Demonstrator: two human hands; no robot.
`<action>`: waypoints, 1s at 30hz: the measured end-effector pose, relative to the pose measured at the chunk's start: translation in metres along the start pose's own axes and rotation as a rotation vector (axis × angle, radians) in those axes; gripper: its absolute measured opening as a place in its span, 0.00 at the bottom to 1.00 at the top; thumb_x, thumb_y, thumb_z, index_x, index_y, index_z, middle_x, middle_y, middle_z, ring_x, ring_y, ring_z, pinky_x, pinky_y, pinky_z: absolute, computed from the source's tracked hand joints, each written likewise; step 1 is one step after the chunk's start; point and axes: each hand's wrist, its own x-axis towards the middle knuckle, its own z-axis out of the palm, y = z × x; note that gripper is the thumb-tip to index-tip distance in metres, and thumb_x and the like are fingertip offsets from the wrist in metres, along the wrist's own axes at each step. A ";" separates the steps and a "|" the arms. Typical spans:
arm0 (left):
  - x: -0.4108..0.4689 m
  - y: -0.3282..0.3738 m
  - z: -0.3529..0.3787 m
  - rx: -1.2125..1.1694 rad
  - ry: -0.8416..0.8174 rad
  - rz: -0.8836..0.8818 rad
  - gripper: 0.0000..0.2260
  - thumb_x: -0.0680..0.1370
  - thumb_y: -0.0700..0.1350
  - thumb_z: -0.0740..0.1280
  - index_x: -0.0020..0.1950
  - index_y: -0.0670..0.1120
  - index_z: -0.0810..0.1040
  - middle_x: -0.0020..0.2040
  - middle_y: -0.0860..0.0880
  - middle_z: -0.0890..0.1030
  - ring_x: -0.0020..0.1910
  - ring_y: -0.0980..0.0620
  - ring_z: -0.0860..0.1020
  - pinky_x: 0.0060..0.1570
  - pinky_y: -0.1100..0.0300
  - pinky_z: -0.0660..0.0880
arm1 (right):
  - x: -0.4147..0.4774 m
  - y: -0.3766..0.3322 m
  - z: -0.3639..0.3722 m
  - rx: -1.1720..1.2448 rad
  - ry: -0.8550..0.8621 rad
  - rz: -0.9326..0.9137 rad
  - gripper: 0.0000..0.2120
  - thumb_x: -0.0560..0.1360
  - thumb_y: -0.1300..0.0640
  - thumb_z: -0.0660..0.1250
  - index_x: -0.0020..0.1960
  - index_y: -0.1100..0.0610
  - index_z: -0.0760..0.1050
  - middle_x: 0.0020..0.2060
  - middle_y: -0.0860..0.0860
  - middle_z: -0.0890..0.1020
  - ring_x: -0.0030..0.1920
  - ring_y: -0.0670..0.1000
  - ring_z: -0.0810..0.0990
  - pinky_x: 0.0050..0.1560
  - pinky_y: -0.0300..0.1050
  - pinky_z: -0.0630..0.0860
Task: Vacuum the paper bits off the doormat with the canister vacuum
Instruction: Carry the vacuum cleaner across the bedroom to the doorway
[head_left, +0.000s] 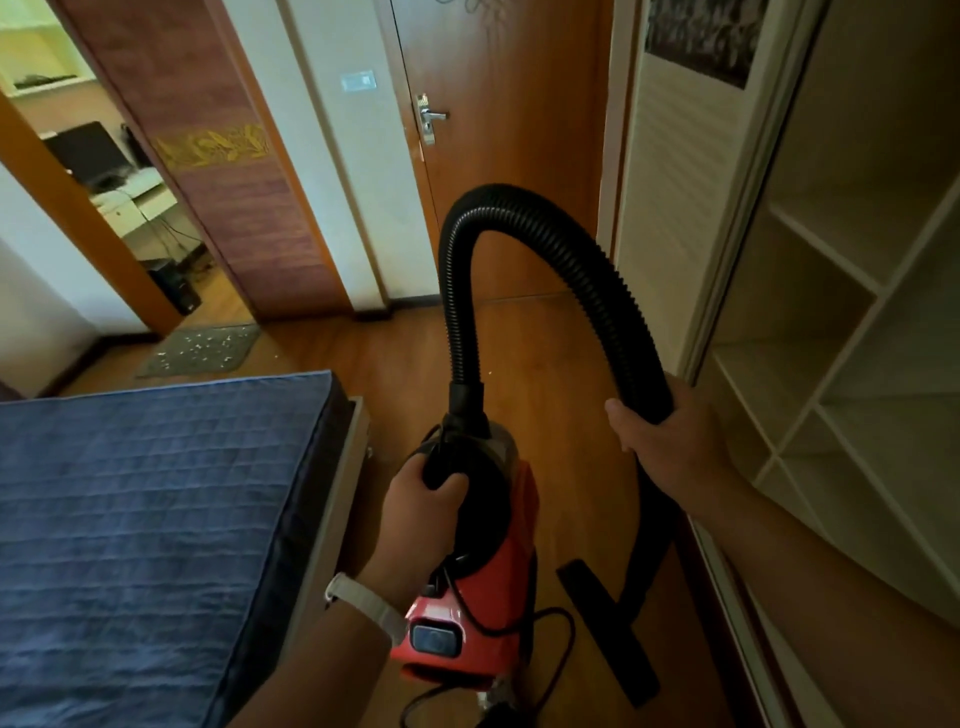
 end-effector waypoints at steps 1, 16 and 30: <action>0.014 -0.001 0.003 -0.006 -0.005 -0.006 0.01 0.77 0.38 0.68 0.46 0.43 0.76 0.32 0.47 0.78 0.24 0.58 0.75 0.23 0.66 0.68 | 0.013 0.003 0.005 -0.012 0.000 -0.001 0.12 0.76 0.58 0.71 0.36 0.57 0.73 0.33 0.56 0.79 0.30 0.48 0.76 0.28 0.36 0.71; 0.284 0.028 0.007 -0.065 -0.058 -0.002 0.01 0.77 0.37 0.66 0.47 0.40 0.75 0.32 0.45 0.76 0.20 0.60 0.71 0.20 0.68 0.67 | 0.249 -0.002 0.110 -0.080 0.008 0.022 0.09 0.75 0.57 0.72 0.39 0.53 0.74 0.35 0.55 0.79 0.33 0.51 0.77 0.32 0.42 0.74; 0.491 0.049 0.049 0.011 0.051 -0.096 0.03 0.76 0.39 0.67 0.48 0.41 0.76 0.40 0.36 0.82 0.30 0.48 0.76 0.28 0.58 0.72 | 0.473 0.039 0.173 -0.032 -0.093 0.007 0.08 0.75 0.57 0.73 0.40 0.51 0.74 0.33 0.49 0.77 0.28 0.40 0.73 0.27 0.31 0.71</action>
